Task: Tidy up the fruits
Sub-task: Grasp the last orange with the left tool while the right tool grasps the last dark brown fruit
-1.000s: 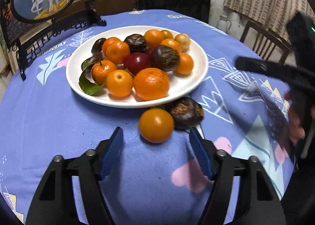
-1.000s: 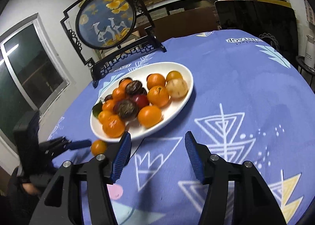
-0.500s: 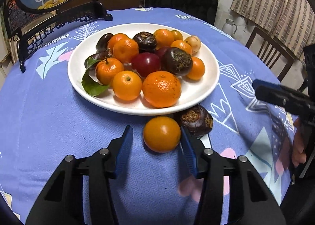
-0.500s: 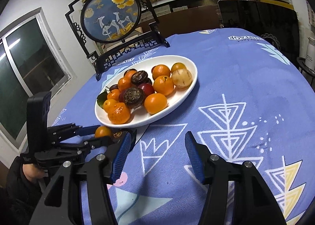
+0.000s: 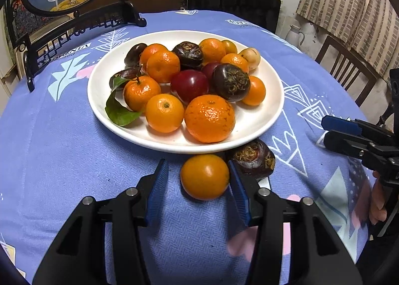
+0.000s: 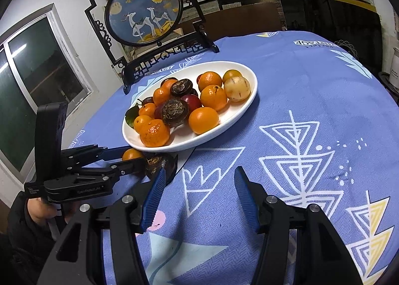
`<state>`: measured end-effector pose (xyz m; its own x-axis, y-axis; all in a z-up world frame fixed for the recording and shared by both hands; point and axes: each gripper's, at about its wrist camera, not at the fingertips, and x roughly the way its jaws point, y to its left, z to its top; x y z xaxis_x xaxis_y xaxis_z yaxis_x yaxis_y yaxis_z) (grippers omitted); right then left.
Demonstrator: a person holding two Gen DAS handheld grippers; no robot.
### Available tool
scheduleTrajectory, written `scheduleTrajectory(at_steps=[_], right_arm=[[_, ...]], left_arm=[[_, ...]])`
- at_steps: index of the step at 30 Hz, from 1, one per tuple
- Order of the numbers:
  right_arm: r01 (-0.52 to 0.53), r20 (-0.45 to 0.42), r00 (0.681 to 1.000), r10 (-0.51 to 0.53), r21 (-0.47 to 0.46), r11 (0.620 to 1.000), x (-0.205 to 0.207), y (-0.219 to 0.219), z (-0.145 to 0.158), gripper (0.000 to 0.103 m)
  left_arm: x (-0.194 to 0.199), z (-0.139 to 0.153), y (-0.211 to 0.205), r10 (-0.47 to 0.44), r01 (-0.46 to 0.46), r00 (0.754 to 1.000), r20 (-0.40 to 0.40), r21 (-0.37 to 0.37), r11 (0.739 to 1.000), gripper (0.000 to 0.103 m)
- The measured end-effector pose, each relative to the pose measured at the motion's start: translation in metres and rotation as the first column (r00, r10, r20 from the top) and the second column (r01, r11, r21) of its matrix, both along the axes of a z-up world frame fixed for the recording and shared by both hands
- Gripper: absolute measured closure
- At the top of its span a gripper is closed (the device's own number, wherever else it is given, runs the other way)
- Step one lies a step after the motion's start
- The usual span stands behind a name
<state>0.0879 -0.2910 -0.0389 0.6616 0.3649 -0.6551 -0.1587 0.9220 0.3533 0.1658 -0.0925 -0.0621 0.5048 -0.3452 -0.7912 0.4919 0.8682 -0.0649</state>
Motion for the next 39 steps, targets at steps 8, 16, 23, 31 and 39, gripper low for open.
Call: scheduleTrajectory(at_steps=[8, 16, 23, 31, 39], right_arm=[[-0.010, -0.014, 1.000, 0.010, 0.005, 1.000, 0.000, 0.002, -0.003, 0.045], [-0.009, -0.018, 1.000, 0.009, 0.006, 1.000, 0.000, 0.002, -0.003, 0.045], [-0.010, -0.018, 1.000, 0.010, 0.005, 1.000, -0.001, 0.002, -0.003, 0.045], [-0.085, -0.066, 0.995, 0.079, -0.095, 0.992, 0.008, 0.029, -0.005, 0.045], [-0.193, -0.093, 0.980, 0.177, -0.211, 0.958, 0.034, 0.088, -0.008, 0.045]], left_arm=[[0.002, -0.002, 0.001, 0.014, -0.014, 1.000, -0.008, 0.008, 1.000, 0.054], [0.002, -0.001, 0.000, 0.001, -0.001, 1.000, -0.011, 0.000, 1.000, 0.066], [0.000, 0.000, 0.001, 0.010, -0.010, 1.000, -0.006, -0.005, 1.000, 0.065], [-0.021, 0.018, 0.032, 0.041, -0.039, 0.998, 0.045, -0.061, 0.997, 0.065], [-0.043, 0.031, 0.059, 0.065, -0.059, 0.996, 0.067, -0.087, 0.994, 0.065]])
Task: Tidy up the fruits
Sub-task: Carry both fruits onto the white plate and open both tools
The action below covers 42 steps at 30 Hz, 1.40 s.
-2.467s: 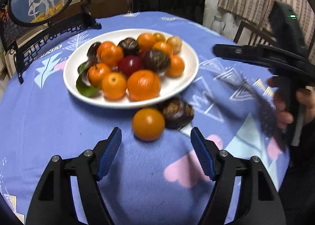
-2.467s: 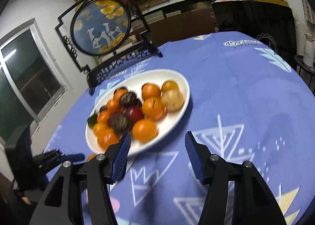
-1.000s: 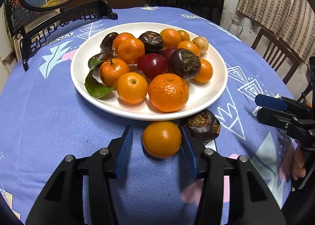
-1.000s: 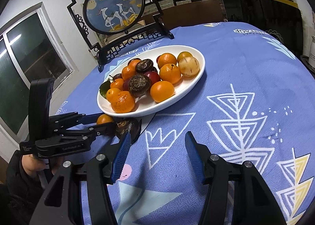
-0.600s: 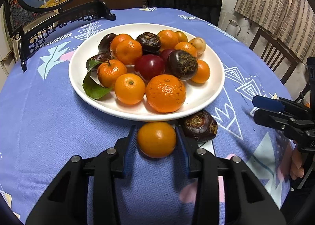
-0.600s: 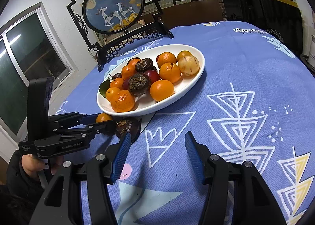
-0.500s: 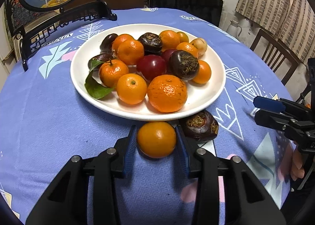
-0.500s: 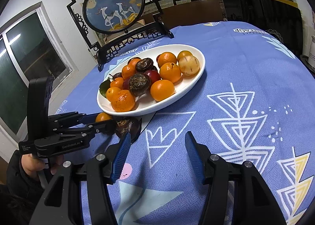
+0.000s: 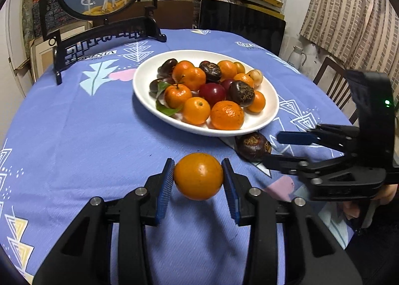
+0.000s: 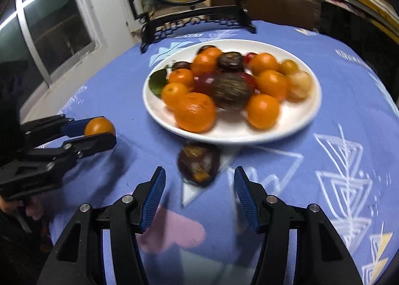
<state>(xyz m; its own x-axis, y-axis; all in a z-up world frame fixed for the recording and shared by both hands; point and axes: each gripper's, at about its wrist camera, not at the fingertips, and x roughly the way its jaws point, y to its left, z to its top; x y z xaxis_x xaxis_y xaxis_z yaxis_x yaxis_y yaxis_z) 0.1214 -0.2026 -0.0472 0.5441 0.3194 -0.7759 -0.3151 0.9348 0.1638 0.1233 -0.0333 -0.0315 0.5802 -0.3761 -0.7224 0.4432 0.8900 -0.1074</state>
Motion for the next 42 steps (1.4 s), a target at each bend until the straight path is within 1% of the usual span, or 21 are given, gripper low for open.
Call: scheduleTrajectory(at_steps=[2, 3, 4, 5, 6, 7, 8, 11, 14, 16, 18, 23, 26, 28, 30, 32, 33, 34, 36, 40, 42], right_arm=[[-0.009, 0.009, 1.000, 0.009, -0.066, 0.998, 0.007, 0.015, -0.003, 0.045], [-0.005, 0.002, 1.000, 0.005, -0.090, 0.996, 0.011, 0.020, -0.006, 0.045], [-0.008, -0.022, 1.000, 0.006, -0.107, 0.994, 0.015, 0.024, -0.010, 0.047], [-0.014, -0.043, 0.999, 0.009, -0.118, 0.993, 0.018, 0.027, -0.014, 0.049], [-0.012, -0.025, 1.000, 0.009, -0.136, 0.991, 0.018, 0.029, -0.013, 0.060], [-0.015, -0.020, 1.000, 0.012, -0.138, 0.990, 0.017, 0.029, -0.013, 0.061], [-0.012, -0.026, 1.000, 0.009, -0.125, 0.992, 0.017, 0.026, -0.012, 0.061], [0.016, -0.053, 0.998, -0.018, -0.038, 0.999, 0.012, 0.009, -0.007, 0.061], [-0.009, -0.056, 0.998, 0.011, 0.038, 0.999, -0.006, -0.007, -0.001, 0.062], [-0.003, -0.046, 0.999, 0.006, 0.060, 0.998, -0.017, -0.017, 0.002, 0.062], [0.025, -0.046, 0.999, -0.021, 0.089, 0.996, -0.024, -0.036, 0.005, 0.061], [0.093, -0.008, 0.996, -0.093, 0.119, 0.989, -0.018, -0.069, 0.021, 0.061], [0.097, 0.033, 0.994, -0.102, 0.139, 0.986, 0.001, -0.078, 0.044, 0.061], [0.086, 0.071, 0.993, -0.098, 0.153, 0.984, 0.025, -0.079, 0.063, 0.061], [0.091, 0.078, 0.991, -0.107, 0.182, 0.979, 0.055, -0.077, 0.076, 0.061], [0.095, 0.062, 0.992, -0.111, 0.216, 0.972, 0.084, -0.075, 0.081, 0.061], [0.098, 0.042, 0.993, -0.111, 0.228, 0.969, 0.106, -0.071, 0.081, 0.061], [0.100, 0.033, 0.993, -0.111, 0.230, 0.968, 0.118, -0.068, 0.080, 0.061], [0.105, 0.022, 0.993, -0.112, 0.203, 0.973, 0.150, -0.053, 0.074, 0.061], [0.121, 0.001, 0.992, -0.123, 0.187, 0.975, 0.187, -0.036, 0.059, 0.060], [0.130, 0.004, 0.991, -0.133, 0.179, 0.975, 0.196, -0.032, 0.055, 0.058]], left_arm=[[-0.001, 0.000, 0.003, 0.003, -0.003, 1.000, -0.002, -0.004, 1.000, 0.065], [-0.002, 0.000, 0.003, 0.003, -0.003, 1.000, -0.002, -0.006, 1.000, 0.065], [-0.004, 0.000, 0.004, 0.002, -0.002, 1.000, -0.003, -0.009, 1.000, 0.066], [-0.004, 0.000, 0.003, 0.001, -0.001, 1.000, -0.003, -0.010, 1.000, 0.065], [-0.004, 0.000, 0.004, -0.001, 0.001, 1.000, -0.003, -0.010, 1.000, 0.065], [-0.005, 0.000, 0.003, -0.004, 0.004, 1.000, -0.002, -0.010, 1.000, 0.065], [-0.004, -0.001, 0.003, -0.005, 0.005, 1.000, -0.003, -0.011, 1.000, 0.065], [-0.004, -0.002, 0.001, -0.012, 0.012, 1.000, -0.009, -0.013, 1.000, 0.065], [-0.006, -0.001, -0.001, -0.025, 0.025, 1.000, -0.009, -0.018, 1.000, 0.065], [-0.006, -0.002, -0.003, -0.033, 0.033, 0.999, -0.011, -0.019, 0.999, 0.065], [-0.004, -0.002, -0.005, -0.037, 0.037, 0.999, -0.015, -0.021, 0.999, 0.065], [0.009, 0.004, -0.015, -0.050, 0.049, 0.999, -0.016, -0.027, 0.998, 0.065], [0.027, 0.020, -0.024, -0.062, 0.062, 0.998, 0.012, -0.024, 0.998, 0.065], [0.045, 0.031, -0.033, -0.057, 0.058, 0.998, 0.034, -0.013, 0.998, 0.065], [0.064, 0.037, -0.040, -0.053, 0.053, 0.998, 0.033, -0.016, 0.998, 0.065], [0.089, 0.039, -0.047, -0.038, 0.038, 0.999, 0.017, -0.024, 0.999, 0.065], [0.100, 0.038, -0.049, -0.030, 0.030, 0.999, 0.013, -0.020, 0.999, 0.065], [0.107, 0.037, -0.050, -0.024, 0.024, 1.000, 0.011, -0.015, 1.000, 0.065], [0.125, 0.032, -0.054, -0.005, 0.005, 1.000, 0.000, -0.002, 1.000, 0.065], [0.155, 0.020, -0.053, 0.034, -0.034, 0.999, -0.032, -0.004, 0.999, 0.065], [0.159, 0.020, -0.051, 0.048, -0.048, 0.999, -0.023, -0.006, 0.999, 0.056]])
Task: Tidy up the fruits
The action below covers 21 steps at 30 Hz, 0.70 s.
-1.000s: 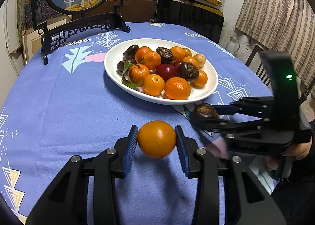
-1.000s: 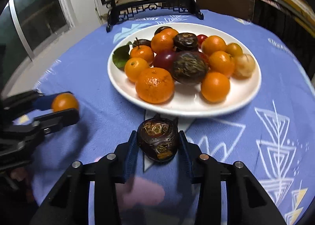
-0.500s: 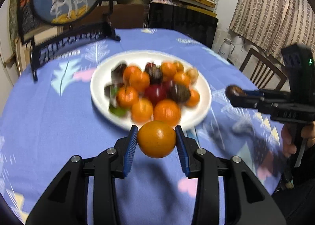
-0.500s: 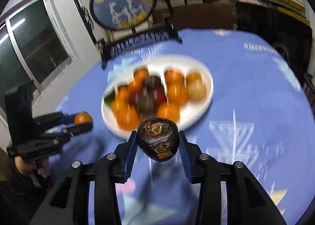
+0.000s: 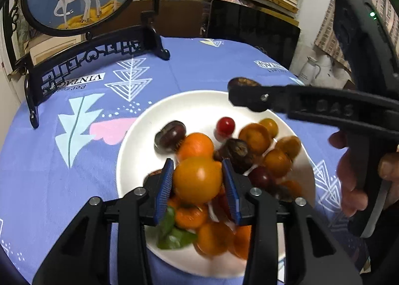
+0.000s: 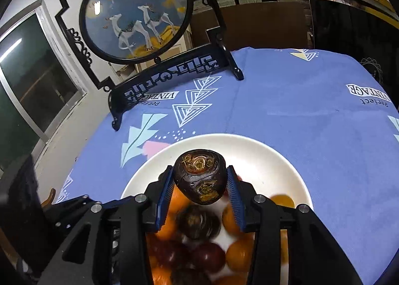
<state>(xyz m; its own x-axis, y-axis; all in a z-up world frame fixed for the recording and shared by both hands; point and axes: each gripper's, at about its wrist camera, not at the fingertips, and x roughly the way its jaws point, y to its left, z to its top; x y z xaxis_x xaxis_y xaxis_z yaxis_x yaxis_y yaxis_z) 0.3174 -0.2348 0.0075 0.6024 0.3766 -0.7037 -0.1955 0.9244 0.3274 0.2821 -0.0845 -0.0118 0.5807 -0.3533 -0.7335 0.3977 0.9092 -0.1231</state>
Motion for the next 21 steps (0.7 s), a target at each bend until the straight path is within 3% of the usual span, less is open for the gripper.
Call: scheduleTrajectory(at_steps=[2, 4, 8, 10, 16, 21], right_arm=[[0.013, 0.020, 1.000, -0.013, 0.008, 1.000, -0.003, -0.002, 0.001, 0.047], [0.019, 0.041, 0.999, -0.019, 0.004, 1.000, -0.014, -0.005, 0.004, 0.046], [0.009, 0.046, 0.999, -0.010, 0.016, 1.000, -0.048, -0.014, 0.008, 0.042], [0.012, 0.053, 0.999, -0.013, 0.006, 1.000, -0.075, -0.020, 0.006, 0.027], [0.045, 0.088, 0.995, -0.039, -0.063, 0.997, -0.159, -0.033, -0.007, 0.004], [0.112, 0.086, 0.991, -0.104, -0.094, 0.989, -0.211, -0.050, -0.024, 0.004]], left_arm=[[-0.002, 0.002, 0.005, 0.019, -0.019, 1.000, 0.016, -0.012, 1.000, 0.024], [-0.011, 0.007, 0.011, 0.035, -0.035, 0.998, 0.044, -0.013, 0.999, 0.015], [-0.037, 0.009, 0.014, 0.024, -0.024, 0.999, 0.044, 0.013, 1.000, 0.006], [-0.054, 0.006, 0.017, 0.019, -0.020, 0.999, 0.035, 0.021, 1.000, 0.005], [-0.114, -0.005, 0.034, 0.067, -0.067, 0.998, 0.006, 0.049, 0.997, 0.005], [-0.159, 0.003, 0.052, 0.156, -0.158, 0.986, 0.056, 0.038, 0.987, 0.005]])
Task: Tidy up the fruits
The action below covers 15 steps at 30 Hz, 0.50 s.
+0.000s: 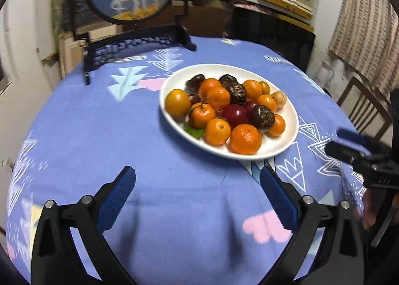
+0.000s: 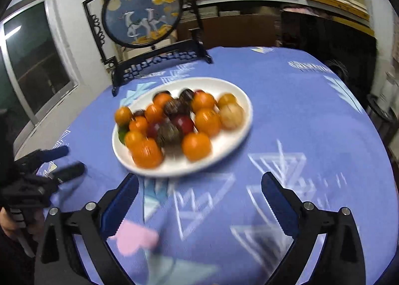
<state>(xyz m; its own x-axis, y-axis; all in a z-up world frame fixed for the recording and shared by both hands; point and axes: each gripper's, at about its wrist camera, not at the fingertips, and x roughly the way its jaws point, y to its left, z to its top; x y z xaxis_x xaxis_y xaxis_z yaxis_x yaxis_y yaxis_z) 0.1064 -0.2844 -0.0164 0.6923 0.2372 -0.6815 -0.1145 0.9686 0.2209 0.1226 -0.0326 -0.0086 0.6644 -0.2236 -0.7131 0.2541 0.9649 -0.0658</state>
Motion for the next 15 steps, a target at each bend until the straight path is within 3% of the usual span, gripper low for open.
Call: scheduleTrajectory(at_steps=[4, 9, 15], right_arm=[[0.064, -0.017, 0.998, -0.064, -0.004, 0.998, -0.030, -0.014, -0.005, 0.004], [0.101, 0.054, 0.994, -0.100, -0.015, 0.995, -0.074, -0.021, 0.010, 0.004], [0.120, 0.096, 0.988, -0.118, -0.009, 0.993, -0.112, -0.029, 0.024, 0.004]], left_arm=[[-0.032, 0.012, 0.007, 0.057, -0.058, 0.998, 0.038, 0.032, 0.998, 0.005], [-0.077, 0.026, 0.014, 0.062, -0.063, 0.994, 0.087, 0.007, 0.998, 0.005], [-0.115, 0.033, 0.016, 0.080, -0.086, 0.989, 0.128, 0.049, 0.995, 0.005]])
